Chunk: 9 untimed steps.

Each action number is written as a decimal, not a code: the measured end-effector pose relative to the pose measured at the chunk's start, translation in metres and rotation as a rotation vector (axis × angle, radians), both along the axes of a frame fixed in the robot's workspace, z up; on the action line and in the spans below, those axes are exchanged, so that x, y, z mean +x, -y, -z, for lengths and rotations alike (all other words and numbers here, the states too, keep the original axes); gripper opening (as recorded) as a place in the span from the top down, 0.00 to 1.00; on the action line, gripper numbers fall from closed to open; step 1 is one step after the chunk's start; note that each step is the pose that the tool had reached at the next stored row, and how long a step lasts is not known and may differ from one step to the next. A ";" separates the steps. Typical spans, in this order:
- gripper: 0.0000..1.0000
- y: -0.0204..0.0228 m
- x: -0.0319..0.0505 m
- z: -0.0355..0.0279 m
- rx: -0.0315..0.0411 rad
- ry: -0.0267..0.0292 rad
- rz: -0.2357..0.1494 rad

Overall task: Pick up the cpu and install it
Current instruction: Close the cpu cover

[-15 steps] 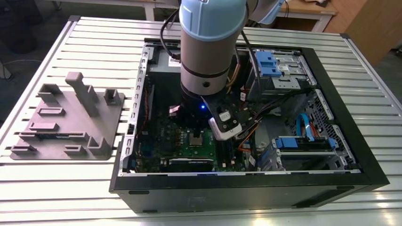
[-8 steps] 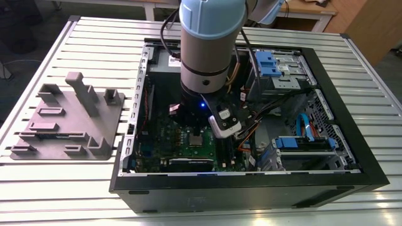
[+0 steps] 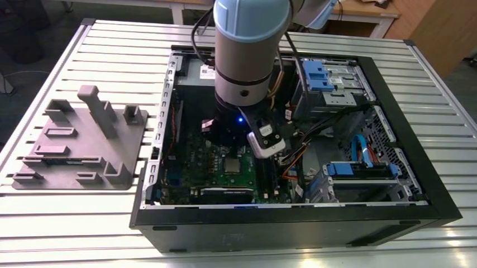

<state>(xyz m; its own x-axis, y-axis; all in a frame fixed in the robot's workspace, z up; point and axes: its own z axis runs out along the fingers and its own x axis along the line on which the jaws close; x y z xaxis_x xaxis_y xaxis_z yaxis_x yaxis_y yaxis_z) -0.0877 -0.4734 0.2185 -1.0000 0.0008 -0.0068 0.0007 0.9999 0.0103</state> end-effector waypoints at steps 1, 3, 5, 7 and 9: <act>0.90 -0.0009 0.0006 0.0004 0.0000 0.0000 0.000; 0.90 -0.0025 0.0022 0.0011 0.0000 0.0000 0.000; 0.90 -0.0041 0.0043 0.0017 0.0000 -0.0001 0.000; 0.90 -0.0060 0.0069 0.0024 0.0000 0.0000 0.000; 0.90 -0.0072 0.0099 0.0030 0.0000 0.0000 0.000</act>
<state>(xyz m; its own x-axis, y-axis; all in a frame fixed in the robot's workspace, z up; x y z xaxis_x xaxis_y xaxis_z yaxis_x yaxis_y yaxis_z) -0.0779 -0.4661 0.2154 -1.0000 0.0009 -0.0068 0.0008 0.9999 0.0103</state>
